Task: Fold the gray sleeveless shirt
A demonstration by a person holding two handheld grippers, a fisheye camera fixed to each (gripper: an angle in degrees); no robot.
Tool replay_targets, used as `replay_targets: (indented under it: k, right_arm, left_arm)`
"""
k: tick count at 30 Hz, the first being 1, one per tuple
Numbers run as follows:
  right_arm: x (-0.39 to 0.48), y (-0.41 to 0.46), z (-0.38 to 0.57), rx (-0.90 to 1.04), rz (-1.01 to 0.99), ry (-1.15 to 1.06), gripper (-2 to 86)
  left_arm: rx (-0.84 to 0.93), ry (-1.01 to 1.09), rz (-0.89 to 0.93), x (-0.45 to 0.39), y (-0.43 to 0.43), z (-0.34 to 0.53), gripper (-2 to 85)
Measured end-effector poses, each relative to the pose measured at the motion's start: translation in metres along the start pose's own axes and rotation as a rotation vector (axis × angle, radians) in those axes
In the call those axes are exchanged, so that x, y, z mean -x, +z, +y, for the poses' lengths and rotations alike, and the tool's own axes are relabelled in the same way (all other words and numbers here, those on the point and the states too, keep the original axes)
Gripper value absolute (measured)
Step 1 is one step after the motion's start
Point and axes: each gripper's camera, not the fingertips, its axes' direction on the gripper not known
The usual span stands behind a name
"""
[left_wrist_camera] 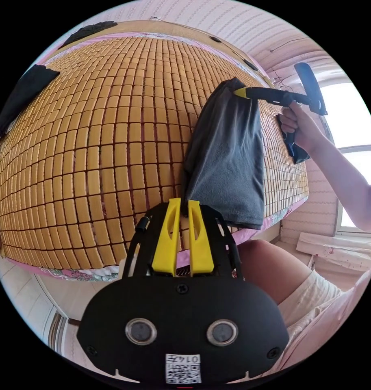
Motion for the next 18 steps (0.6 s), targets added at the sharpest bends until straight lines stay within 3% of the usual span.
replay_targets:
  k: [10, 18]
  right_arm:
    - [0.036, -0.037, -0.033, -0.163, -0.075, -0.101, 5.1]
    - [0.108, -0.062, -0.204, -0.305, -0.158, -0.420, 4.4]
  left_arm:
    - [-0.184, 0.022, 0.094, -0.007, -0.095, 0.035, 1.1]
    - [-0.505, -0.072, 0.053, 0.042, -0.200, 0.035, 0.7]
